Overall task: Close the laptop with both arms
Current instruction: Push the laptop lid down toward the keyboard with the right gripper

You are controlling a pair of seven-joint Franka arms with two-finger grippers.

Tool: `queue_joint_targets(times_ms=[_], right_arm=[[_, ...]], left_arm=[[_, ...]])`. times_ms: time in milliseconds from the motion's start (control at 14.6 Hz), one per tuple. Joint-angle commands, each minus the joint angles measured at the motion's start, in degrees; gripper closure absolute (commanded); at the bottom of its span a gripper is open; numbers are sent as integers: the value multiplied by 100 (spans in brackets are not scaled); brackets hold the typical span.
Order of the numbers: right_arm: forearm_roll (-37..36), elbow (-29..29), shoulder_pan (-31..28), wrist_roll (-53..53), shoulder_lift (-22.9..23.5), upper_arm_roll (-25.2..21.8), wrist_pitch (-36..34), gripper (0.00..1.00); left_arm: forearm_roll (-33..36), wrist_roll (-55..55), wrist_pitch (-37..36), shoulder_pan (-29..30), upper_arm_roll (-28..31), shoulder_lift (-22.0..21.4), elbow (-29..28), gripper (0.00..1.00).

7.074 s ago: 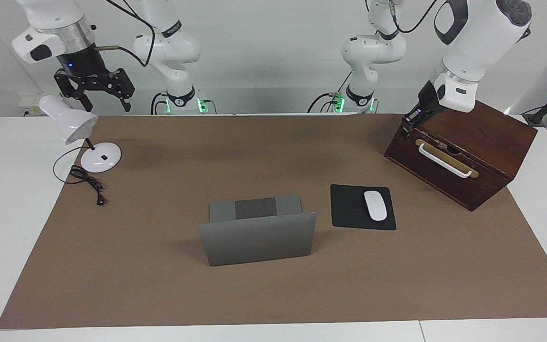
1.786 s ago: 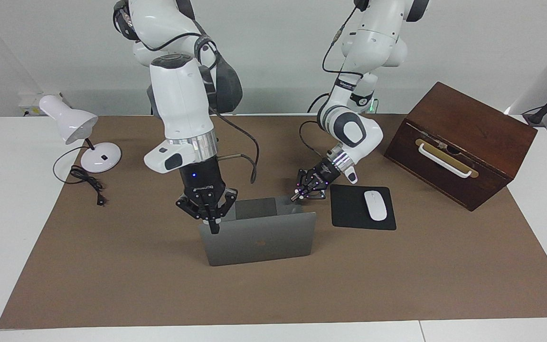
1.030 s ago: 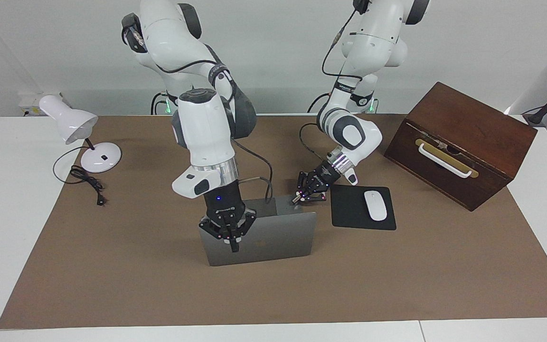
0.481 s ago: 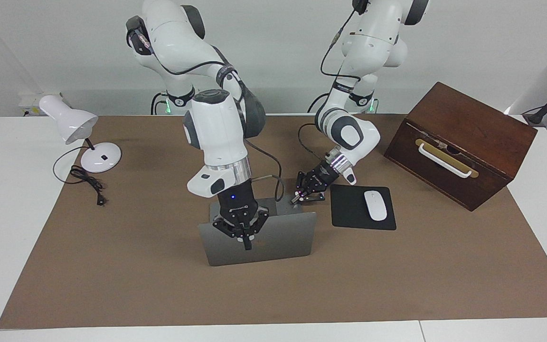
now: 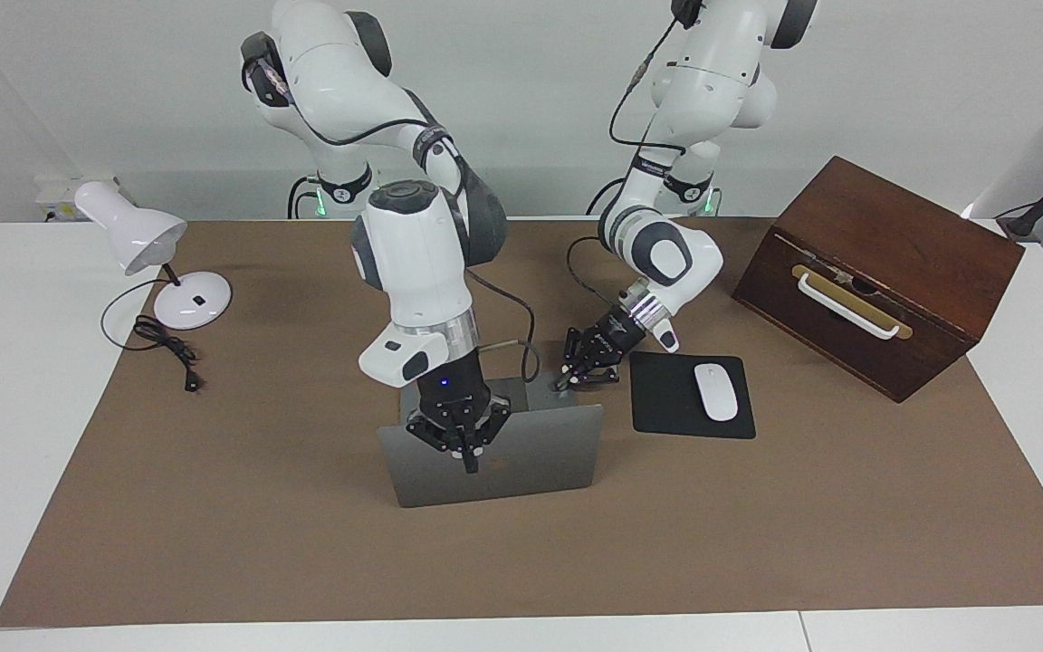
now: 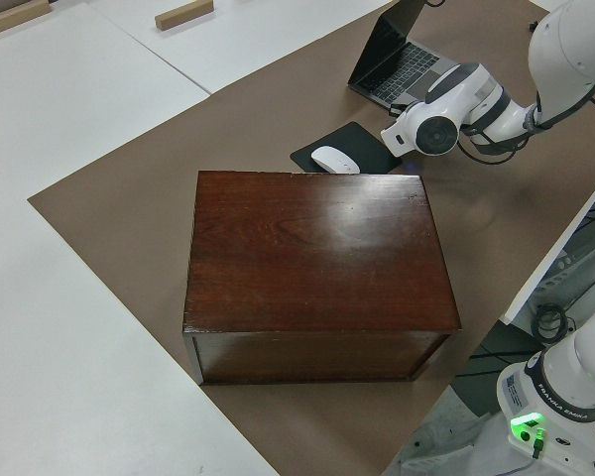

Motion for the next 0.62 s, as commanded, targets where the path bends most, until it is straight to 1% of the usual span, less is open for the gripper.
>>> queue_joint_targets(times_ms=[0, 206, 549], right_arm=[[258, 127, -50, 102, 10, 57, -327, 100], [303, 118, -23, 102, -8, 57, -573, 100], [303, -57, 3, 111, 10, 57, -626, 100]], left_arm=[[-162, 193, 17, -44, 45, 207, 84, 100], [-144, 202, -62, 0, 45, 198, 84, 100], [-136, 202, -176, 9, 45, 268, 84, 100]])
